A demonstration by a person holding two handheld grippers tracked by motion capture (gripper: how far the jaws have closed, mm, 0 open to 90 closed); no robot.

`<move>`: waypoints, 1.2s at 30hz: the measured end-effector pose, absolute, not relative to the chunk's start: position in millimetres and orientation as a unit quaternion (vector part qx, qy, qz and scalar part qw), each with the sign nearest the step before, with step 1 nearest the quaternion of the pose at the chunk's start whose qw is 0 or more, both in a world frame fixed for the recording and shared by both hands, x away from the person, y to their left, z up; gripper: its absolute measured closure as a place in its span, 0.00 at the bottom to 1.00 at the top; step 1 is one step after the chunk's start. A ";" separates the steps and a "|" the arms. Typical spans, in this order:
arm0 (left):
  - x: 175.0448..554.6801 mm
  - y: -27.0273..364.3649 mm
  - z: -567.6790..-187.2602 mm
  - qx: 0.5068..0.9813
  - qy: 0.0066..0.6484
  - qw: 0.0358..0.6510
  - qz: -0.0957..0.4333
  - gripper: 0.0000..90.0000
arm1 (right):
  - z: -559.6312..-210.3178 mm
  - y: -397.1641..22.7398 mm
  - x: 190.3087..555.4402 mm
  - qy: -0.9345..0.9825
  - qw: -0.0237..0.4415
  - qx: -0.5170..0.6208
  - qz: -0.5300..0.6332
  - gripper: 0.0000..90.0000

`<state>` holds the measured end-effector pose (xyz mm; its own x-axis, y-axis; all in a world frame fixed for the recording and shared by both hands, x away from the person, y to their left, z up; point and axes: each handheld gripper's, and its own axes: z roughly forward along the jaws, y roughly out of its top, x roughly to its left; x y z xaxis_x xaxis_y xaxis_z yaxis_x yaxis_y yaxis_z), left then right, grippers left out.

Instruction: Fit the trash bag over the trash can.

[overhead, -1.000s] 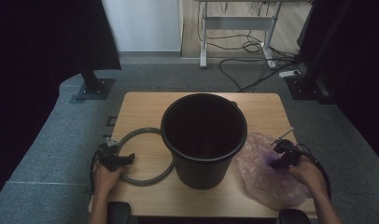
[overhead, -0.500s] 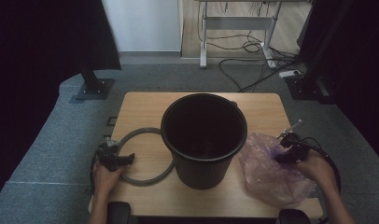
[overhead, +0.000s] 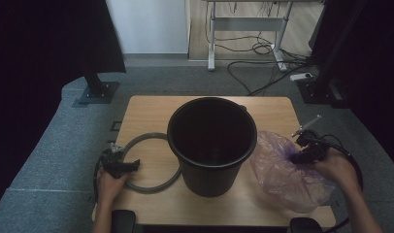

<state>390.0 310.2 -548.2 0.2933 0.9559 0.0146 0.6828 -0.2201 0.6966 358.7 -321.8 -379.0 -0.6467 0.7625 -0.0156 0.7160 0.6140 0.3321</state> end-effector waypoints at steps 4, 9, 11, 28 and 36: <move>389.9 310.2 -548.2 0.747 0.549 0.298 0.229 0.00 | -366.6 -323.0 357.5 0.895 0.080 0.410 0.156 0.83; 389.9 310.2 -548.2 0.747 0.549 0.298 0.229 0.00 | -350.0 -324.2 355.8 0.896 0.086 0.405 0.161 0.83; 389.9 310.2 -548.2 0.747 0.549 0.298 0.229 0.00 | -343.2 -324.7 355.0 0.897 0.087 0.403 0.161 0.83; 389.6 310.2 -548.0 0.747 0.549 0.297 0.228 0.00 | -293.3 -335.4 354.1 0.894 0.094 0.401 0.178 0.83; 389.6 310.1 -548.0 0.747 0.549 0.297 0.228 0.00 | -269.7 -338.5 351.8 0.894 0.099 0.398 0.179 0.83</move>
